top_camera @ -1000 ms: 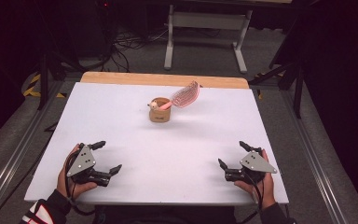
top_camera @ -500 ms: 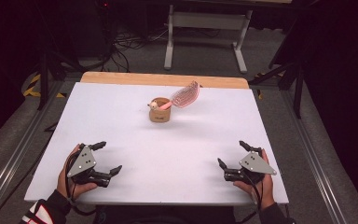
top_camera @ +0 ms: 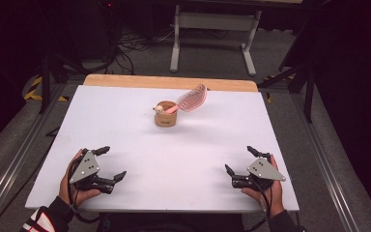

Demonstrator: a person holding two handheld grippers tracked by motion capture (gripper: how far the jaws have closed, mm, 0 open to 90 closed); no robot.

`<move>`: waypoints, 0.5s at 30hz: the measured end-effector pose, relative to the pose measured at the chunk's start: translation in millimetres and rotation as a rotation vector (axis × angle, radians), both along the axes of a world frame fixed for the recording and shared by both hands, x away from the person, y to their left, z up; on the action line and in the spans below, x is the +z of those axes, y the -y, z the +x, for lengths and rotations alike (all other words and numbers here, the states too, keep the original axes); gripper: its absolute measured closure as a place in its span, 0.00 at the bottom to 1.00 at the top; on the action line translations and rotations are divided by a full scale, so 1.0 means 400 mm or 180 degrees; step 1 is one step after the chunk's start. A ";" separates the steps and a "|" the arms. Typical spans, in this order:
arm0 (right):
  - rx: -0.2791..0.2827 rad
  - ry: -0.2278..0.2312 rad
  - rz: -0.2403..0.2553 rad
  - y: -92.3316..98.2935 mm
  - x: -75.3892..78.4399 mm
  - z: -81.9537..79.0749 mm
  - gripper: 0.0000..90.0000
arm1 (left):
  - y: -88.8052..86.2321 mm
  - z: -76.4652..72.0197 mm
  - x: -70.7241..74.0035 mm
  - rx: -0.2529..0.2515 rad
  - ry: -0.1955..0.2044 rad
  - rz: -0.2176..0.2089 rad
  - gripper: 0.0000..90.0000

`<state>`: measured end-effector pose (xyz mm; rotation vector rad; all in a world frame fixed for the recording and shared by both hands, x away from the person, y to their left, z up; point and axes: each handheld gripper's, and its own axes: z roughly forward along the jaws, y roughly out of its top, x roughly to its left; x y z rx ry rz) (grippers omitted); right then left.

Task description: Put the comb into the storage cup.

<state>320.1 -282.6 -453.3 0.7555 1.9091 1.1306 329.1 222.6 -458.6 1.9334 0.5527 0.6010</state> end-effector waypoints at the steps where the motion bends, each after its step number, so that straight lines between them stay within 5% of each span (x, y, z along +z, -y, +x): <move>1: 0.0005 0.0000 0.0006 0.000 0.000 0.000 0.06 | 0.000 0.001 0.000 0.0000 0.0000 0.0005 0.05; 15: -0.0006 -0.0003 0.0006 0.000 -0.004 0.004 0.06 | -0.001 0.008 -0.002 0.0031 -0.0018 0.0002 0.05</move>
